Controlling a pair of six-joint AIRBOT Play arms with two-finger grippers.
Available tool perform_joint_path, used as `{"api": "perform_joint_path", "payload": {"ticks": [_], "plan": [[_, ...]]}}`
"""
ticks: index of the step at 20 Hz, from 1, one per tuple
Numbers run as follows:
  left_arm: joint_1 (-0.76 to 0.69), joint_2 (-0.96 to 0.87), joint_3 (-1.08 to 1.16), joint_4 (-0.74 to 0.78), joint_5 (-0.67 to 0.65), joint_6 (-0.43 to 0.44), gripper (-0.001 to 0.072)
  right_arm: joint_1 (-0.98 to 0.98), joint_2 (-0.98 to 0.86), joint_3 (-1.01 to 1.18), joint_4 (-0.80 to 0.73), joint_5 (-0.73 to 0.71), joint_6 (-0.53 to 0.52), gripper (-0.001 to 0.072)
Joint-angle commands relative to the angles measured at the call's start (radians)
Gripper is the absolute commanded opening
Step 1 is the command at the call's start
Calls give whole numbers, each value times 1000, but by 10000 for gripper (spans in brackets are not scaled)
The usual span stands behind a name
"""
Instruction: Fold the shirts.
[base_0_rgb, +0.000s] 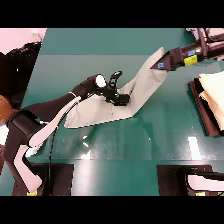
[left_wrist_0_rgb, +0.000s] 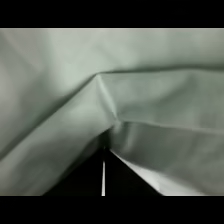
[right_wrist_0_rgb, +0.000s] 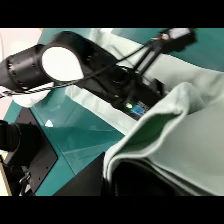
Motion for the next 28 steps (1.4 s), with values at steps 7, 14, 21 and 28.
{"api": "perform_joint_path", "payload": {"ticks": [7, 14, 21, 28], "plan": [[269, 225, 30, 242, -158, 14, 25, 296, -153, 138, 4, -129, -26, 16], [612, 514, 30, 348, -225, 55, 25, 661, -414, 306, 3, -397, -109, 598], [671, 557, 19, 341, -329, 81, 25, 556, -309, 71, -125, -287, -101, 554], [671, 556, -187, 133, -319, 161, 455, 261, -96, -359, -146, -323, -66, 554]]}}
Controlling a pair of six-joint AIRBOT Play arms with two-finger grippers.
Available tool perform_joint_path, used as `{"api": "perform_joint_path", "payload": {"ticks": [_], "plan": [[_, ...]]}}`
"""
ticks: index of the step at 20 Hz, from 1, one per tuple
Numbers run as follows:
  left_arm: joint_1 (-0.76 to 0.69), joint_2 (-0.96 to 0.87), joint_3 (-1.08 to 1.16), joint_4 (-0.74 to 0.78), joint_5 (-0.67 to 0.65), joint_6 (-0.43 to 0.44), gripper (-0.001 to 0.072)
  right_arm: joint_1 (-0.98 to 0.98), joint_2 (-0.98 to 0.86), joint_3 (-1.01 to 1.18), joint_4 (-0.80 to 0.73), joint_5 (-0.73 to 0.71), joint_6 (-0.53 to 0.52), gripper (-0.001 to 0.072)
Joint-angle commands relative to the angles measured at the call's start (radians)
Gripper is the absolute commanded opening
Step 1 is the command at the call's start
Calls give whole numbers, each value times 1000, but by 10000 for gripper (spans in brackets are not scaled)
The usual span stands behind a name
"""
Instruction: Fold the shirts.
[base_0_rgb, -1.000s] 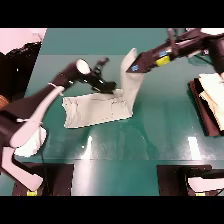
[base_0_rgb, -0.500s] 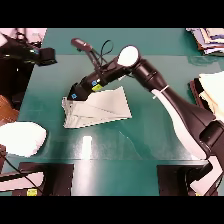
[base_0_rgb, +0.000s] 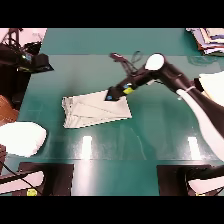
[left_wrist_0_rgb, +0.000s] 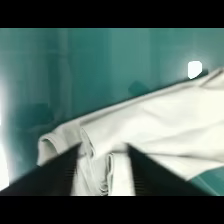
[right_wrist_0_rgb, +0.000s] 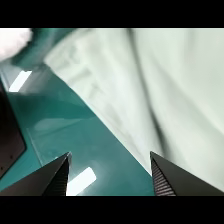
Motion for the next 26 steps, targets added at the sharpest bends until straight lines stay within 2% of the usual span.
{"api": "perform_joint_path", "payload": {"ticks": [1, 4, 6, 11, 12, 13, 16, 21, 24, 26], "plan": [[-7, 2, -161, -105, 28, 56, 455, -129, 92, -180, 2, -13, 21, 554], [-88, -2, -346, -101, 113, 119, 455, -190, 153, -279, 26, -63, 21, 554], [-155, -27, -423, -95, 195, 130, 455, -209, 185, -325, 32, -86, 21, 555], [-200, -139, -428, -104, 200, 121, 455, -210, 228, -393, 32, -78, 21, 554], [-200, -141, -428, -103, 201, 122, 398, -210, 228, -393, 32, -74, 21, 554], [-200, -140, -422, -102, 201, 121, 278, -210, 228, -393, 32, -70, 21, 554], [-200, -135, -369, -101, 163, 124, 25, -210, 228, -393, 32, -71, 21, 554], [-200, -33, -315, -29, -68, 210, 23, -210, 228, -393, 30, -48, 21, 554], [-200, 79, -404, 21, -184, 209, 25, -210, 228, -393, 30, -51, 21, 554], [-200, 114, -467, 23, -215, 183, 46, -210, 228, -393, 30, -66, 21, 555]]}}
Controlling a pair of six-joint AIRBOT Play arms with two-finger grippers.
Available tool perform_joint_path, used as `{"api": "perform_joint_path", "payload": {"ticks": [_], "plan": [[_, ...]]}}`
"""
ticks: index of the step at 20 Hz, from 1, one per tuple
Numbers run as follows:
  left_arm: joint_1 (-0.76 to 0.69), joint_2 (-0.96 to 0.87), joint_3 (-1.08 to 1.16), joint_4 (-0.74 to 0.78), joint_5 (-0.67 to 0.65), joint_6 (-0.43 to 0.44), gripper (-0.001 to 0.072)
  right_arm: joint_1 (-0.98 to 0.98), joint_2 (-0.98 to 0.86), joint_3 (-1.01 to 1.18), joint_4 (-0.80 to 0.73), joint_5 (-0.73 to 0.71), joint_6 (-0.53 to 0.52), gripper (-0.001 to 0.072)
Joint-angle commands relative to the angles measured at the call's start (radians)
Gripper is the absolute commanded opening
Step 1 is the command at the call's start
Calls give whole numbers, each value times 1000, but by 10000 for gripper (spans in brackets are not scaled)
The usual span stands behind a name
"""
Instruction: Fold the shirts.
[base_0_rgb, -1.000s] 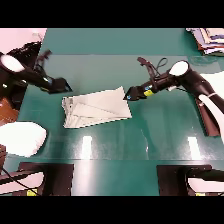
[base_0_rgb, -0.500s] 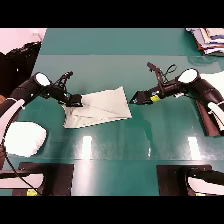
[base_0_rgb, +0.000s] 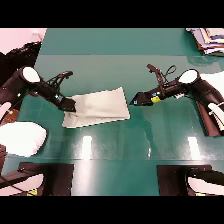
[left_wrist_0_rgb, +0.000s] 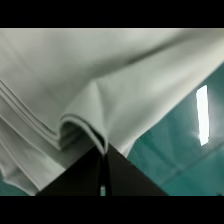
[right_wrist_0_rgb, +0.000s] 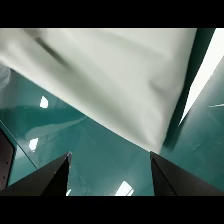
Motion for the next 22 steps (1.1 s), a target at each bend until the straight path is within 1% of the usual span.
{"api": "perform_joint_path", "payload": {"ticks": [1, 2, 6, 7, 8, 9, 10, 11, 13, 15, 17, 20, 21, 22], "plan": [[0, 70, -85, 29, -94, -31, 347, 0, 0, 0, 0, -16, 0, 555], [0, 71, -98, 30, -77, -55, 580, 0, 0, 2, -1, -19, 0, 555], [0, 82, -35, 27, 41, -69, 576, -50, -2, 2, 0, -23, 9, 556], [0, 82, -10, 12, 56, -70, 473, -68, -9, 2, 0, -23, 8, 559], [0, 82, 10, -19, 73, -70, 318, -87, -24, 2, 0, -23, 8, 561], [0, 82, 18, -55, 101, -69, 179, -104, -51, 2, 3, -20, 9, 584], [0, 82, 18, -97, 138, -60, 60, -113, -85, 2, 3, -22, 9, 600], [0, 80, 18, -123, 167, -50, 25, -114, -128, 2, 3, -25, 8, 601], [0, 80, 18, -154, 207, -43, 26, -97, -212, 2, 25, -39, 7, 599], [0, 80, 17, -154, 224, -43, 25, -63, -292, 13, 111, -63, -4, 597], [0, 78, 17, -154, 229, -43, 26, -14, -371, 75, 163, -65, -14, 597], [0, 78, 17, -154, 230, -43, 25, 76, -470, 205, 203, -65, -13, 596], [0, 78, 17, -154, 230, -43, 25, 101, -497, 244, 215, -61, -13, 559], [0, 78, 17, -154, 229, -43, 25, 126, -522, 286, 212, -48, -13, 494]]}}
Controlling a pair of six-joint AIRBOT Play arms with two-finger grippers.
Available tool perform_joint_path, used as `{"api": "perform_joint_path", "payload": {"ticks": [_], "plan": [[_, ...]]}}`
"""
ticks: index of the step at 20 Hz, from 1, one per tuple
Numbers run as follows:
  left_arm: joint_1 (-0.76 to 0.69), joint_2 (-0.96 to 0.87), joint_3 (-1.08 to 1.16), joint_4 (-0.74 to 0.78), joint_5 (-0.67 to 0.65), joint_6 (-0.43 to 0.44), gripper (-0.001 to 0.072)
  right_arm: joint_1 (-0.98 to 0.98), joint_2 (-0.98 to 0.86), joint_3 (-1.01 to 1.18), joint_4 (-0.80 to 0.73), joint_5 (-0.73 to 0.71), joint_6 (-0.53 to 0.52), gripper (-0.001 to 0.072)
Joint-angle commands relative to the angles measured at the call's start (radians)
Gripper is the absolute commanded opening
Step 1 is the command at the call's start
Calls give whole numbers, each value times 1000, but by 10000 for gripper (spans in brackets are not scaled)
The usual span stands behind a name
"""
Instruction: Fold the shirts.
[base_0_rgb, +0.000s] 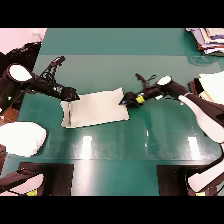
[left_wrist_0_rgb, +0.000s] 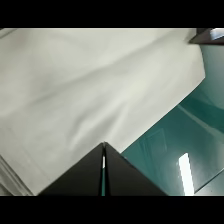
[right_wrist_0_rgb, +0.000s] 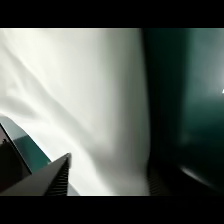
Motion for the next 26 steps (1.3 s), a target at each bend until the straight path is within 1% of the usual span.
{"api": "perform_joint_path", "payload": {"ticks": [1, 2, 3, 4, 5, 7, 8, 10, 12, 14, 17, 22, 24, 26], "plan": [[0, -1, 1, -6, 6, 2, 25, 86, -101, 133, 29, 16, -4, 427], [0, -1, 1, -6, 2, 2, 25, 102, -114, 162, 26, 21, -5, 364], [0, 0, 1, -6, -3, 2, 26, 112, -118, 184, 21, 18, -6, 223], [0, 0, 1, -6, -6, 2, 25, 117, -118, 205, 18, 14, -29, 66], [-1, 0, 1, -6, -7, 1, 25, 115, -117, 230, 19, 17, -46, 17], [-23, 0, 1, -3, -4, -7, 24, 90, -114, 286, 17, 35, -45, 16], [-50, 0, 1, -2, 5, -26, 24, 67, -104, 306, 17, 38, -44, 16], [-126, 0, 1, -2, 42, -27, 24, -13, -58, 331, 17, 32, -33, 16], [-209, 0, 1, -2, 88, -27, 24, -130, 0, 347, 11, 32, -16, 16], [-282, 0, 1, -2, 133, -27, 25, -268, 67, 348, -34, 26, 17, 16], [-365, 0, 1, -3, 195, -28, 25, -492, 140, 348, -59, 21, 24, 16], [-423, 0, 1, -11, 212, -30, 25, -811, 204, 348, -58, -44, 24, 16], [-423, 0, 1, -25, 217, -30, 25, -900, 217, 348, -54, -80, 23, 16], [-423, -1, 1, -25, 235, -54, 25, -961, 212, 368, -51, -94, 23, 16]]}}
